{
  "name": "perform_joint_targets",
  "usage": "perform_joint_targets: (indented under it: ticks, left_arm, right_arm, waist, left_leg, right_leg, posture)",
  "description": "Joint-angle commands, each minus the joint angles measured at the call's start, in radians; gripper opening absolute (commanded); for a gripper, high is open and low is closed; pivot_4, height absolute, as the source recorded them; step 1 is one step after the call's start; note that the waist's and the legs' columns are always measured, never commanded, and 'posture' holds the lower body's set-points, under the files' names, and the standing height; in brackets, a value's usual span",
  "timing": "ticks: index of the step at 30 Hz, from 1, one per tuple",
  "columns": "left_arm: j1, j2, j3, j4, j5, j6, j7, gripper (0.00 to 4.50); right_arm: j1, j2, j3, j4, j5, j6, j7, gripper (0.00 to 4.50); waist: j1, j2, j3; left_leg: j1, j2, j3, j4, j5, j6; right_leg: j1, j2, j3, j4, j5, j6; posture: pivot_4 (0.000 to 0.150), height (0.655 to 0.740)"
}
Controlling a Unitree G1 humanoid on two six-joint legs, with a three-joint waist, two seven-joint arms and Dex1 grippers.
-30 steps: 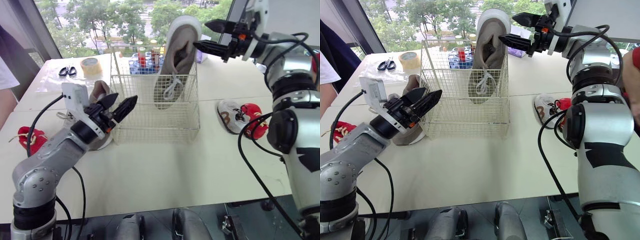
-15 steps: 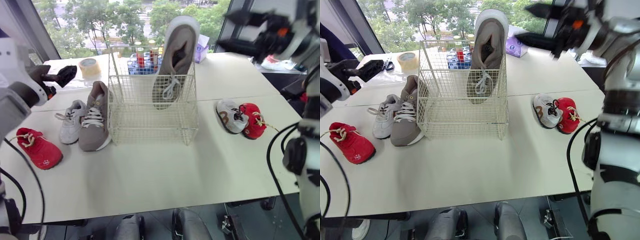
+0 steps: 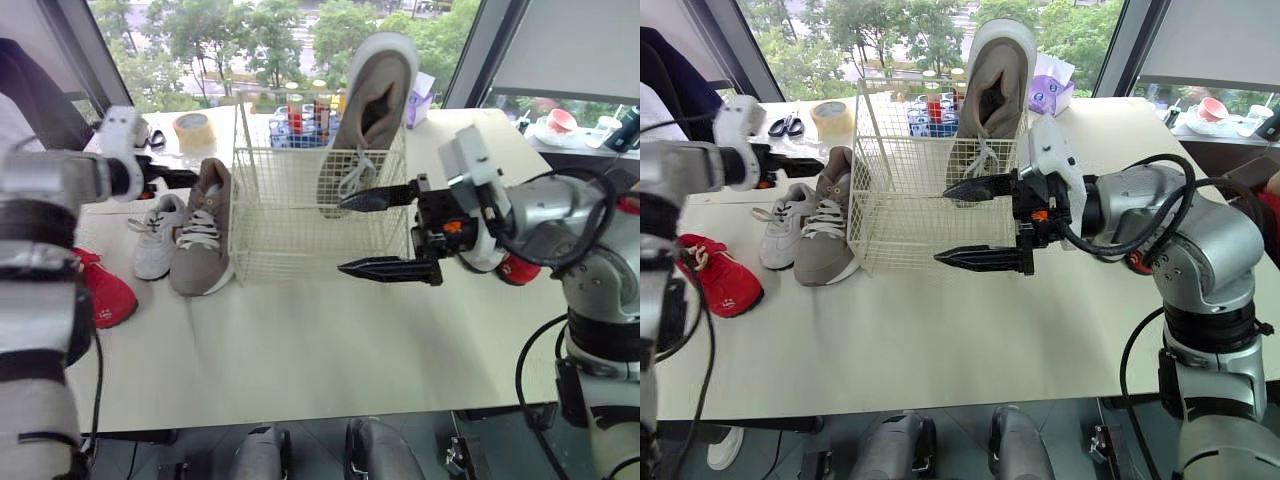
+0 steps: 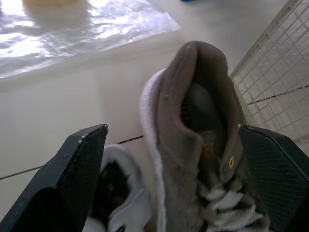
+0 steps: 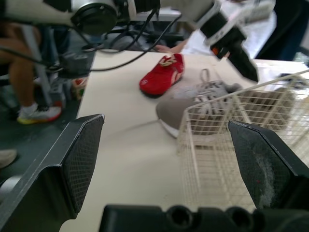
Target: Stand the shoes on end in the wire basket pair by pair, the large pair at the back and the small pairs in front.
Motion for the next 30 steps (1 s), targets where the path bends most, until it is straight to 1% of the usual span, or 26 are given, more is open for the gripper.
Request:
perform_joint_targets:
  ticks: [1, 3, 5, 6, 9, 11, 12, 14, 15, 17, 21, 23, 25, 27, 30]
  left_arm:
    - [-0.073, -0.058, 0.006, 0.157, 0.106, -0.112, -0.025, 4.43]
    - [-0.080, -0.089, -0.002, 0.225, 0.169, -0.155, -0.006, 4.43]
    - [-0.081, -0.113, 0.010, 0.270, 0.211, -0.181, 0.031, 3.90]
    - [-0.084, -0.124, 0.021, 0.284, 0.224, -0.188, 0.043, 3.55]
    - [-0.097, -0.143, 0.052, 0.306, 0.252, -0.203, 0.064, 2.11]
    - [-0.106, -0.152, 0.075, 0.312, 0.260, -0.202, 0.070, 1.28]
    - [-0.109, -0.156, 0.089, 0.314, 0.262, -0.201, 0.073, 0.94]
    - [-0.115, -0.157, 0.117, 0.313, 0.263, -0.202, 0.076, 0.40]
    - [-0.124, -0.154, 0.137, 0.310, 0.258, -0.202, 0.080, 0.28]
    - [-0.155, -0.141, 0.184, 0.303, 0.239, -0.199, 0.094, 0.26]
    - [-0.263, -0.088, 0.296, 0.279, 0.195, -0.192, 0.147, 0.26]
    - [-0.345, -0.042, 0.356, 0.258, 0.173, -0.190, 0.193, 0.26]
    - [-0.419, -0.003, 0.380, 0.233, 0.175, -0.204, 0.214, 0.26]
    - [-0.467, 0.016, 0.385, 0.216, 0.188, -0.225, 0.223, 0.26]
    - [-0.525, 0.020, 0.390, 0.182, 0.208, -0.349, 0.247, 0.26]
  right_arm:
    - [-0.001, 0.011, -0.036, -0.046, 0.038, 0.006, -0.073, 4.45]
    - [0.001, 0.015, -0.037, -0.051, 0.045, 0.007, -0.107, 4.45]
    - [0.004, 0.016, -0.040, -0.059, 0.053, 0.008, -0.138, 4.50]
    - [0.008, 0.014, -0.044, -0.065, 0.058, 0.009, -0.153, 4.50]
    - [0.019, 0.005, -0.054, -0.078, 0.075, 0.013, -0.187, 4.50]
    - [0.025, 0.000, -0.059, -0.083, 0.084, 0.015, -0.206, 4.50]
    - [0.027, -0.002, -0.061, -0.084, 0.086, 0.014, -0.214, 4.50]
    - [0.028, -0.007, -0.061, -0.080, 0.084, 0.007, -0.226, 4.50]
    - [0.028, -0.010, -0.062, -0.077, 0.082, 0.004, -0.231, 4.50]
    - [0.029, -0.017, -0.064, -0.073, 0.082, 0.000, -0.236, 4.50]
    - [0.033, -0.034, -0.076, -0.067, 0.086, -0.002, -0.243, 4.50]
    - [0.034, -0.040, -0.086, -0.064, 0.097, 0.002, -0.249, 4.50]
    - [0.033, -0.042, -0.092, -0.059, 0.107, 0.006, -0.254, 4.50]
    - [0.033, -0.045, -0.094, -0.053, 0.111, 0.006, -0.257, 4.50]
    - [0.031, -0.048, -0.091, -0.039, 0.106, -0.001, -0.263, 4.50]
  waist:
    - [-0.003, 0.000, 0.000]
    - [-0.009, 0.000, 0.000]
    - [-0.013, 0.000, 0.000]
    - [-0.012, 0.000, 0.000]
    - [-0.008, 0.000, 0.000]
    - [-0.008, 0.000, 0.000]
    - [-0.008, 0.000, 0.000]
    - [-0.008, 0.000, 0.000]
    - [-0.008, 0.000, 0.000]
    - [-0.008, -0.001, 0.000]
    - [-0.007, -0.006, 0.003]
    - [-0.009, -0.007, 0.004]
    - [-0.012, -0.007, 0.004]
    - [-0.014, -0.007, 0.004]
    - [-0.009, -0.007, 0.004]
  left_leg:
    - [0.000, 0.000, 0.000, 0.000, 0.000, 0.000]
    - [0.000, 0.000, 0.001, 0.000, 0.000, 0.001]
    - [0.000, 0.001, 0.001, 0.000, -0.001, 0.001]
    - [0.000, 0.001, 0.001, 0.000, -0.001, 0.001]
    - [0.000, 0.002, 0.001, 0.000, -0.001, 0.001]
    - [0.000, 0.002, 0.001, 0.000, -0.001, 0.001]
    - [0.000, 0.002, 0.001, 0.000, -0.001, 0.001]
    - [0.000, 0.002, 0.001, 0.000, -0.001, 0.001]
    - [0.000, 0.002, 0.001, 0.000, -0.001, 0.001]
    - [0.000, 0.002, 0.001, 0.000, -0.001, 0.001]
    - [-0.003, 0.002, 0.000, 0.000, -0.001, 0.001]
    - [-0.007, 0.002, -0.001, 0.001, -0.001, 0.001]
    - [-0.012, 0.002, -0.003, 0.001, -0.001, 0.001]
    - [-0.014, 0.001, -0.003, 0.001, 0.000, -0.001]
    - [-0.014, 0.001, -0.001, 0.001, 0.000, 0.000]
  right_leg:
    - [0.000, 0.000, 0.000, 0.000, 0.000, 0.000]
    - [-0.001, 0.000, 0.000, 0.000, 0.000, 0.000]
    - [-0.002, 0.000, 0.001, 0.001, 0.000, 0.000]
    - [-0.002, 0.000, 0.001, 0.001, 0.000, 0.000]
    - [-0.002, 0.000, 0.001, 0.001, 0.000, 0.000]
    - [-0.002, 0.000, 0.001, 0.001, 0.000, 0.000]
    - [-0.002, 0.000, 0.001, 0.001, 0.000, 0.000]
    - [-0.002, 0.000, 0.001, 0.001, 0.000, 0.000]
    - [-0.002, 0.000, 0.001, 0.001, 0.000, 0.000]
    - [-0.002, 0.000, 0.001, 0.001, 0.000, 0.000]
    - [-0.004, 0.000, 0.000, 0.001, 0.000, 0.000]
    - [-0.006, 0.000, 0.000, 0.001, 0.000, 0.000]
    - [-0.010, 0.000, -0.001, 0.002, 0.002, 0.002]
    - [-0.011, 0.000, -0.001, 0.001, 0.002, 0.002]
    - [-0.011, -0.002, -0.001, 0.000, 0.000, 0.005]
  posture:
    - [0.150, 0.7400]
    - [0.150, 0.7400]
    - [0.150, 0.7400]
    - [0.150, 0.7400]
    - [0.150, 0.7400]
    - [0.150, 0.7400]
    - [0.150, 0.7400]
    - [0.150, 0.7400]
    - [0.150, 0.7400]
    - [0.150, 0.7400]
    - [0.150, 0.7400]
    - [0.150, 0.7400]
    - [0.150, 0.7400]
    - [0.150, 0.7400]
    - [0.150, 0.7400]
